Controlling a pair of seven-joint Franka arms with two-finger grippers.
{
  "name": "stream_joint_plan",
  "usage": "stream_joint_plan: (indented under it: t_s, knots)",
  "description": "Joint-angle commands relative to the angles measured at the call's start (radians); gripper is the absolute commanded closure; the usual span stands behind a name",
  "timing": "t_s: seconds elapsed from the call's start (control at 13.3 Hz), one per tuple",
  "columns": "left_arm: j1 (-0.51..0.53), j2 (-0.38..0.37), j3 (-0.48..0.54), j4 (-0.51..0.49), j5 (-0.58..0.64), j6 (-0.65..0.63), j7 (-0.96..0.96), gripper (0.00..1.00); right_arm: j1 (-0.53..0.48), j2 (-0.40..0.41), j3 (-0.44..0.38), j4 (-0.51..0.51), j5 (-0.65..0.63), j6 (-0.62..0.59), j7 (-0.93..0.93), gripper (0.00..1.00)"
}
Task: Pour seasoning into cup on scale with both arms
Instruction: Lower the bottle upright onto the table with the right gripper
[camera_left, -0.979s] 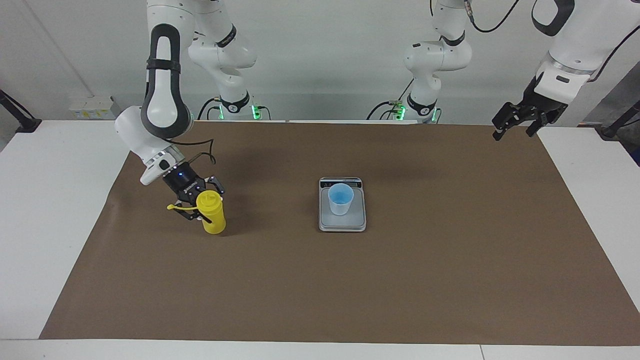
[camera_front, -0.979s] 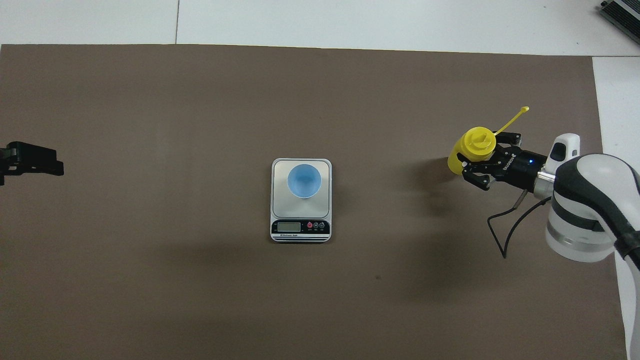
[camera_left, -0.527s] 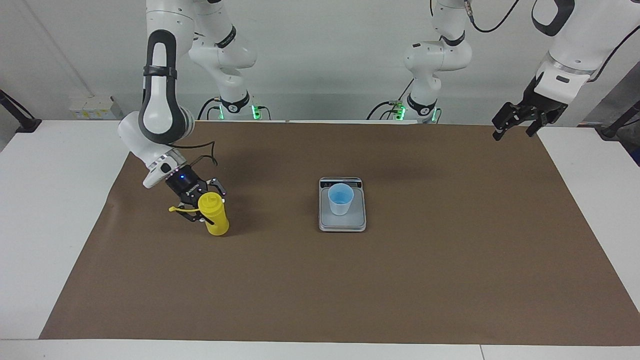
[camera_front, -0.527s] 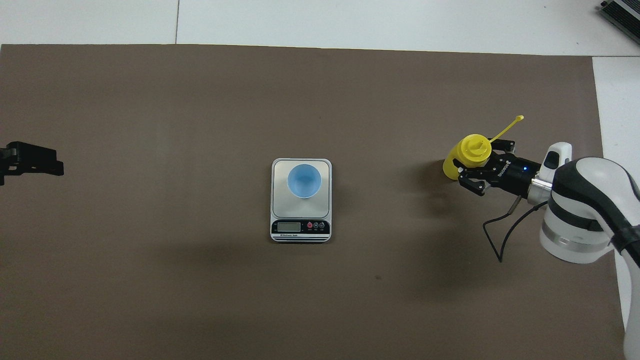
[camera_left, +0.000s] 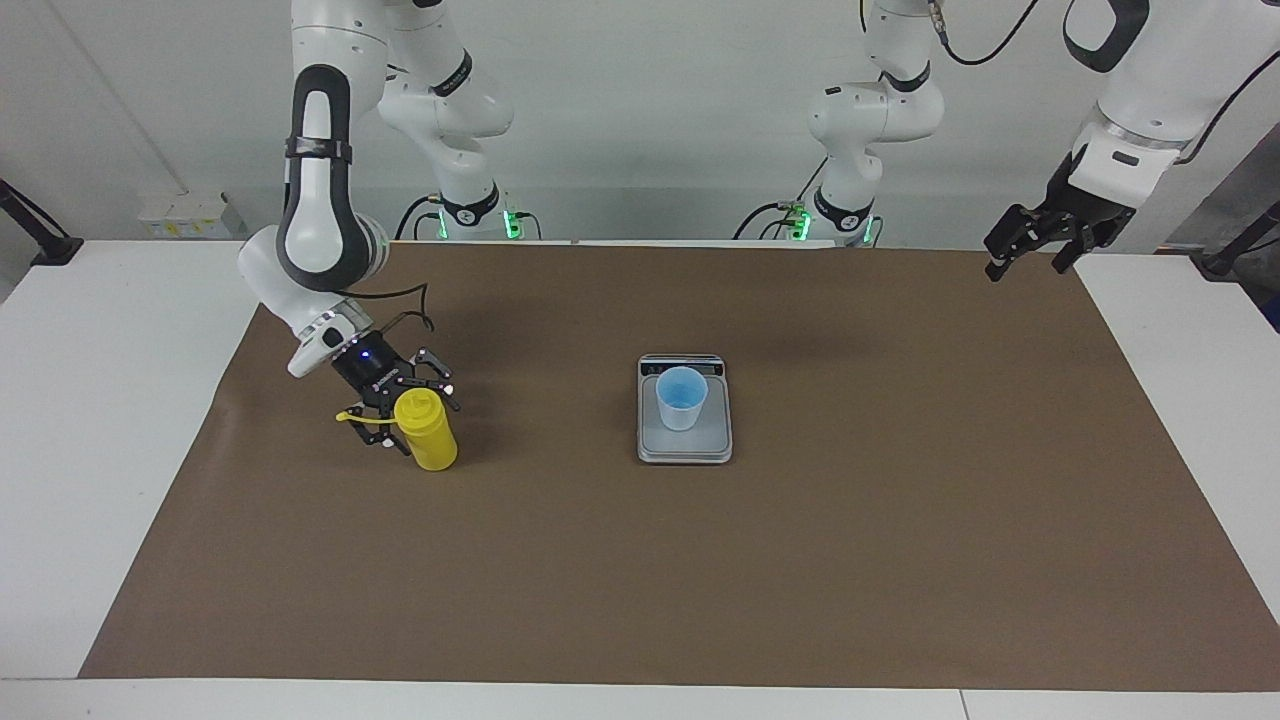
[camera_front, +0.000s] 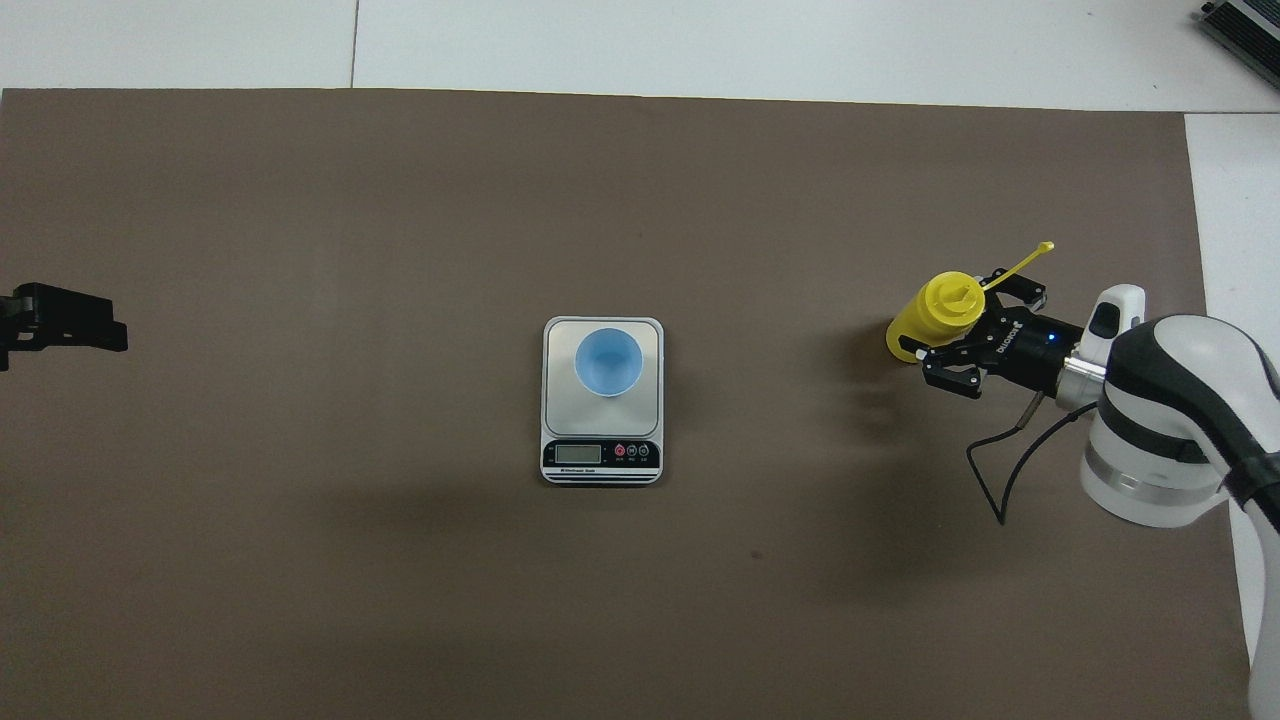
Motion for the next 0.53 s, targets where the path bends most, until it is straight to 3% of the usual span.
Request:
stream_joint_plan:
  t_s: [0.0, 0.45]
  knots:
    - [0.009, -0.025, -0.004, -0.024, 0.016, -0.003, 0.003, 0.0, -0.019, -0.015, 0.008, -0.01, 0.034, -0.023, -0.033, 0.0]
    - [0.009, -0.025, -0.006, -0.024, 0.016, -0.003, 0.003, 0.0, -0.027, -0.033, 0.005, -0.067, 0.019, -0.024, -0.035, 0.0]
